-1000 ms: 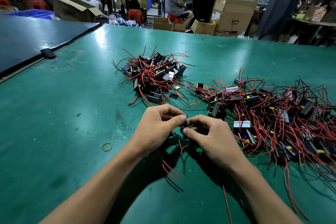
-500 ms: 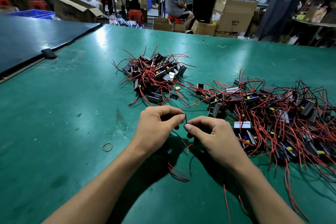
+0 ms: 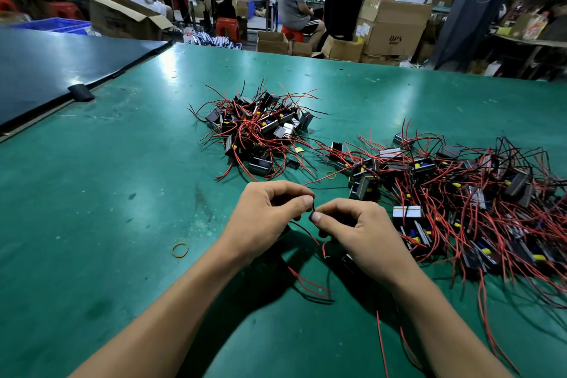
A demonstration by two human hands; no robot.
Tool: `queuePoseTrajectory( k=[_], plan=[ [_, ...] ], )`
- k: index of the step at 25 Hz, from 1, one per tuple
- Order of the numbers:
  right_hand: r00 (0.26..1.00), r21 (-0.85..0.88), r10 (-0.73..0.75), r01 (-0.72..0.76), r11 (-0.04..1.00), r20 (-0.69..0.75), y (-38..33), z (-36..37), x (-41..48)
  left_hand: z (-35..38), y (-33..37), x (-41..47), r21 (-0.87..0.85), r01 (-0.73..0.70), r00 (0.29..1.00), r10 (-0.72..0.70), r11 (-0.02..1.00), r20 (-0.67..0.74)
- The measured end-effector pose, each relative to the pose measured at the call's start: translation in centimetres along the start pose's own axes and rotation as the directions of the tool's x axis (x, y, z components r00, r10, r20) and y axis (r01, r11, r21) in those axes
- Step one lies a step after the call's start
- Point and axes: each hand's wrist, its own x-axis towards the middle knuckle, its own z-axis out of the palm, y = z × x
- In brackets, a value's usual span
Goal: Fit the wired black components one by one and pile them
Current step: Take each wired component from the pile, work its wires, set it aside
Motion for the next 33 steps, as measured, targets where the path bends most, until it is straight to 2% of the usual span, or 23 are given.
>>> queuePoseTrajectory(
  k=[7, 9, 12, 15, 17, 22, 28, 30, 33],
  plan=[
    [0.999, -0.011, 0.04, -0.039, 0.999, 0.018, 0.1, -0.2, -0.1, -0.1, -0.2, -0.1, 0.041, -0.009, 0.999, 0.008, 0.999, 0.036],
    [1.0, -0.015, -0.008, 0.007, 1.0, -0.029, 0.1, -0.1, -0.1, 0.0, -0.2, -0.1, 0.108, -0.051, 0.997, 0.045, 0.993, 0.056],
    [0.976, -0.053, -0.134, 0.127, 0.99, -0.173, 0.0, 0.1, -0.1, 0.3, -0.3, -0.2, 0.218, -0.143, 0.988, 0.126, 0.965, 0.089],
    [0.944, -0.195, -0.272, 0.236, 0.952, -0.187, 0.0, 0.2, 0.0, 0.4, -0.4, -0.3, 0.276, -0.188, 0.981, 0.17, 0.942, 0.089],
    [0.941, -0.242, -0.285, 0.238, 0.941, -0.184, 0.2, 0.1, 0.1, 0.4, -0.4, -0.3, 0.309, -0.223, 0.975, 0.205, 0.925, 0.091],
    [0.972, -0.217, -0.178, 0.142, 0.966, -0.155, 0.2, 0.2, 0.1, 0.4, -0.1, -0.4, 0.37, -0.282, 0.959, 0.261, 0.885, 0.107],
    [0.991, -0.119, -0.054, 0.039, 0.992, -0.12, -0.4, -0.1, 0.0, 0.0, 0.4, -0.2, 0.353, -0.168, 0.984, 0.134, 0.921, 0.118],
    [0.997, -0.068, -0.01, 0.005, 0.998, -0.073, -0.5, -0.4, 0.1, 0.0, 0.7, -0.4, 0.377, -0.197, 0.979, 0.16, 0.905, 0.127],
    [0.995, 0.113, 0.086, -0.091, 0.989, 0.043, -0.4, -0.6, 0.5, -0.1, 0.9, -0.6, 0.448, -0.305, 0.952, 0.263, 0.84, 0.155]
  ],
)
